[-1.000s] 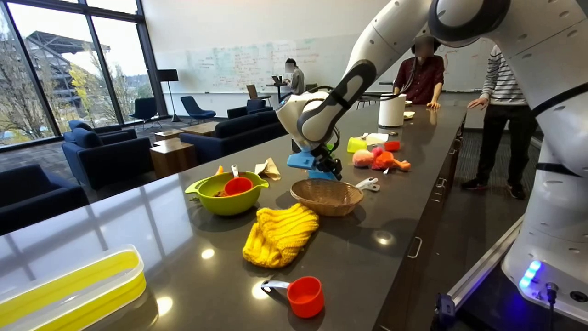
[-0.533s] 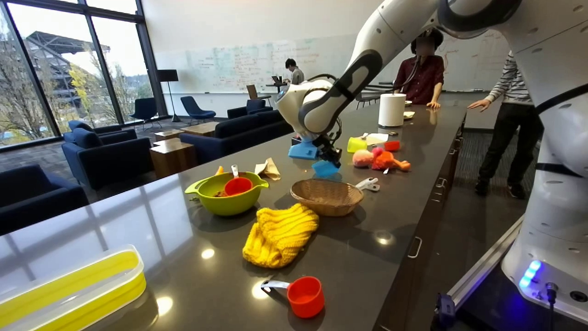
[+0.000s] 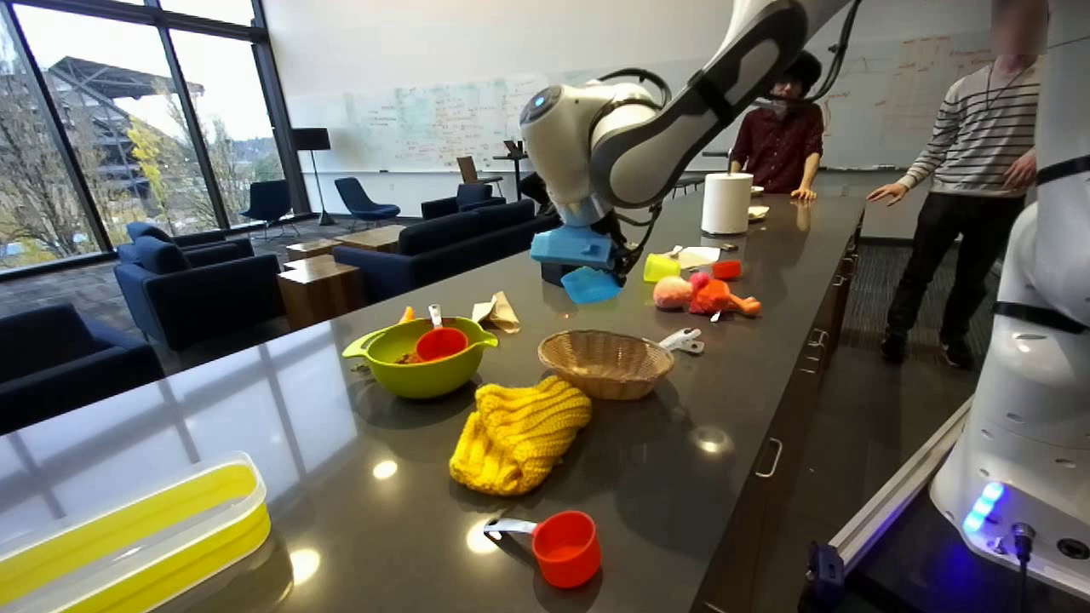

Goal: Move the basket to the left then put the blue bowl in the basket.

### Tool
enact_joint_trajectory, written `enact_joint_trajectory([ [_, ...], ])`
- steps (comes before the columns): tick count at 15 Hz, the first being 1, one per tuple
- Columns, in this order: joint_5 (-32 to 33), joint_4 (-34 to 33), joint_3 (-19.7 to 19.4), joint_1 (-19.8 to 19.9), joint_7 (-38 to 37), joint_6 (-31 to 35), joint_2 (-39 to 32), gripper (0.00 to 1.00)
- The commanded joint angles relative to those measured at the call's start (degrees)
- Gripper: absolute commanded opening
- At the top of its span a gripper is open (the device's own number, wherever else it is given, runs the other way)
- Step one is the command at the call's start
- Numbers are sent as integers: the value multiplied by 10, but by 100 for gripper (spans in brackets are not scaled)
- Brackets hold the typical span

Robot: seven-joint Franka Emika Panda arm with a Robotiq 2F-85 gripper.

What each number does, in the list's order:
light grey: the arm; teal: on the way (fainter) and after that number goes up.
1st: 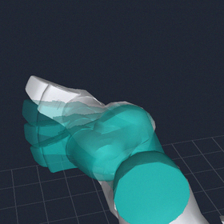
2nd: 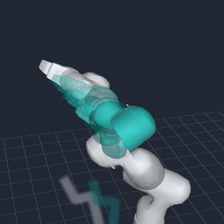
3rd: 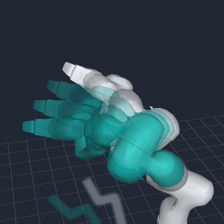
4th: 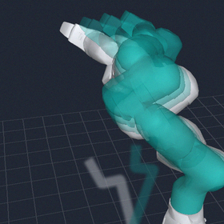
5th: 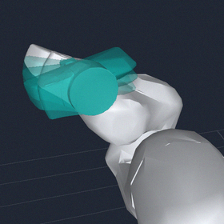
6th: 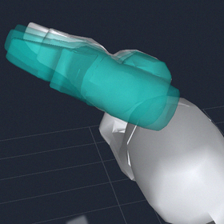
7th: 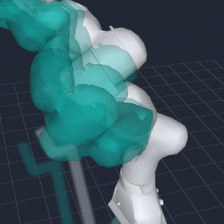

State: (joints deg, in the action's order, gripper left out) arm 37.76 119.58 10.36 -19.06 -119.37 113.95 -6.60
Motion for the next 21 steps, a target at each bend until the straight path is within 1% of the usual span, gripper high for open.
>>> enact_joint_trajectory([
  [1, -31, 96, 52, -15, 24, 61, 92, 1],
  [4, -71, 121, 89, -29, 44, 73, 107, 1],
  [6, -71, 130, 105, -33, 38, 50, 110, 1],
  [10, -47, 136, 113, -29, 26, 8, 105, 1],
  [14, -27, 127, 113, -26, 31, -7, 95, 1],
  [16, -22, 124, 114, -26, 31, -14, 91, 30],
  [18, -12, 123, 114, -26, 27, -23, 90, 40],
  [21, -4, 126, 113, -26, 26, -25, 92, 60],
])
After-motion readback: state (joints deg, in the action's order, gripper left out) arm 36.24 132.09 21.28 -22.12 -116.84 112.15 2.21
